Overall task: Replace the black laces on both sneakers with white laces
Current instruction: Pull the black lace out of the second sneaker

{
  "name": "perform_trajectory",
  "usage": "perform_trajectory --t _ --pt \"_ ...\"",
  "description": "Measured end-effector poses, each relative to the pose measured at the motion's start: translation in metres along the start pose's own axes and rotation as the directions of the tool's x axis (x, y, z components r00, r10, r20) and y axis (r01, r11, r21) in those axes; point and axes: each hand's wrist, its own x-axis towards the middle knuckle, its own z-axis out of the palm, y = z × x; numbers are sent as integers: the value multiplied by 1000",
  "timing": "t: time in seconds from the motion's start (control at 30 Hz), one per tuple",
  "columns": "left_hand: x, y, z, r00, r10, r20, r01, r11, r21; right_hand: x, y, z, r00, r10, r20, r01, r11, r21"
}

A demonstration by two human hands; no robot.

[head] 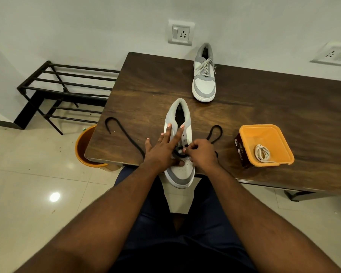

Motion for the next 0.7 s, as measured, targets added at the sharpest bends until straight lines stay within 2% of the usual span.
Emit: perform_trajectory --t 0.13,0.23,0.37,0.5,0.63,0.7 --pt "-1 1 2 999 -14 -32 15 1000 10 3 -1 -4 997 1 73 1 1000 -26" --pt "-4 2 5 995 -47 -83 49 999 22 3 1 -6 985 12 169 -28 995 91" --pt "-6 2 8 991 -81 -104 82 997 3 2 5 -14 958 7 287 -55 986 159" --pt "-5 1 8 992 -80 -96 81 997 4 -12 14 -25 901 44 431 -200 925 323" --pt "-5 0 8 995 -70 -77 68 997 -32 -13 14 -26 941 60 334 -212 873 440" --pt "-5 0 8 995 -73 -66 70 997 -38 -7 7 -23 958 101 267 -210 882 421"
